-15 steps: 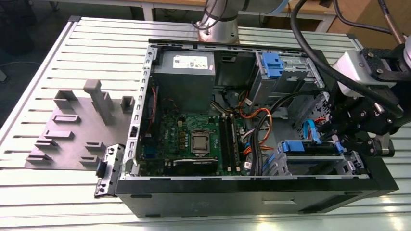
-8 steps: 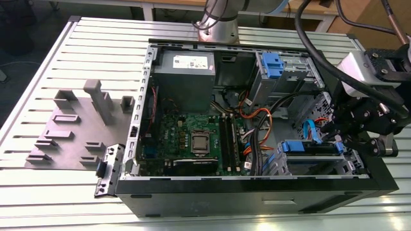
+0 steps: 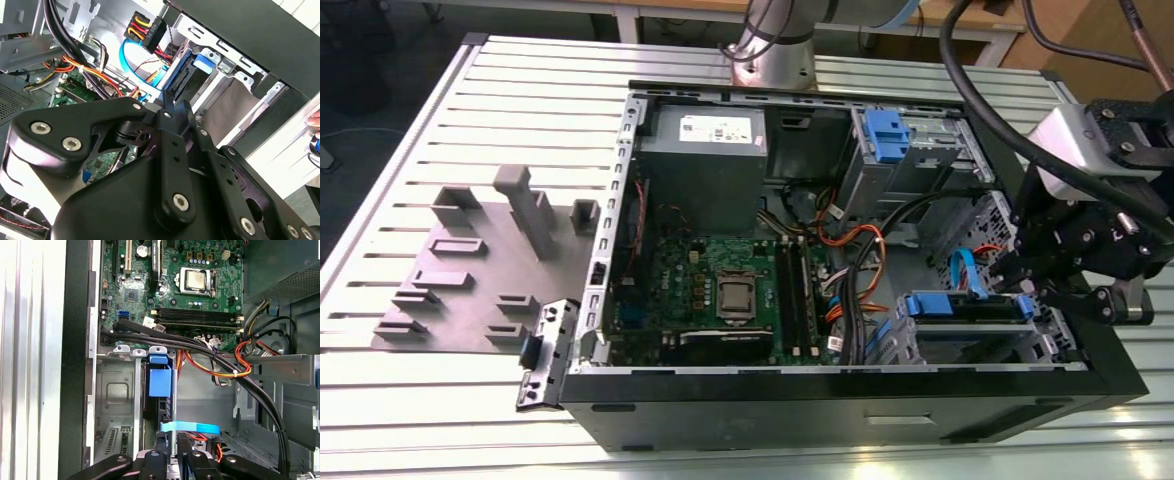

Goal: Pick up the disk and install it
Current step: 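Insert the second disk wire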

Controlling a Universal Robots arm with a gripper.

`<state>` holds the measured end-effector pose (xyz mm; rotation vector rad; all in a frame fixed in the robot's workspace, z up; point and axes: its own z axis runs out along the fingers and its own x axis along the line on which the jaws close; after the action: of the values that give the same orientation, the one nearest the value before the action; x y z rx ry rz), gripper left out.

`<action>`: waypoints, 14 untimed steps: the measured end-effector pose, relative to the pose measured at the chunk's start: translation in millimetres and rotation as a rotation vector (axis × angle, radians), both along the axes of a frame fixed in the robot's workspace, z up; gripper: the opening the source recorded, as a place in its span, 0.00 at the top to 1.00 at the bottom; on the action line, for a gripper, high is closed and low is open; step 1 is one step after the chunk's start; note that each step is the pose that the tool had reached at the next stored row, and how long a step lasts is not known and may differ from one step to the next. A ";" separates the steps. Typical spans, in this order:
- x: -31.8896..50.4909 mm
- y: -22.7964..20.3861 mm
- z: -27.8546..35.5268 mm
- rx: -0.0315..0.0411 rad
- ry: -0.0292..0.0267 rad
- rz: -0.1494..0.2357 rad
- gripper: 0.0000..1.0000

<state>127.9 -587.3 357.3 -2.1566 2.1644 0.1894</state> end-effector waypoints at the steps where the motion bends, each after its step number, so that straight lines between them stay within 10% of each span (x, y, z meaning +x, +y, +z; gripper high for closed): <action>1: 0.0 0.2 0.1 -0.0001 0.0000 0.000 0.76; 14: 0.0 3.1 0.0 -0.0001 0.0000 0.000 0.76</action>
<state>127.9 -584.2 357.3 -2.1567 2.1645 0.1893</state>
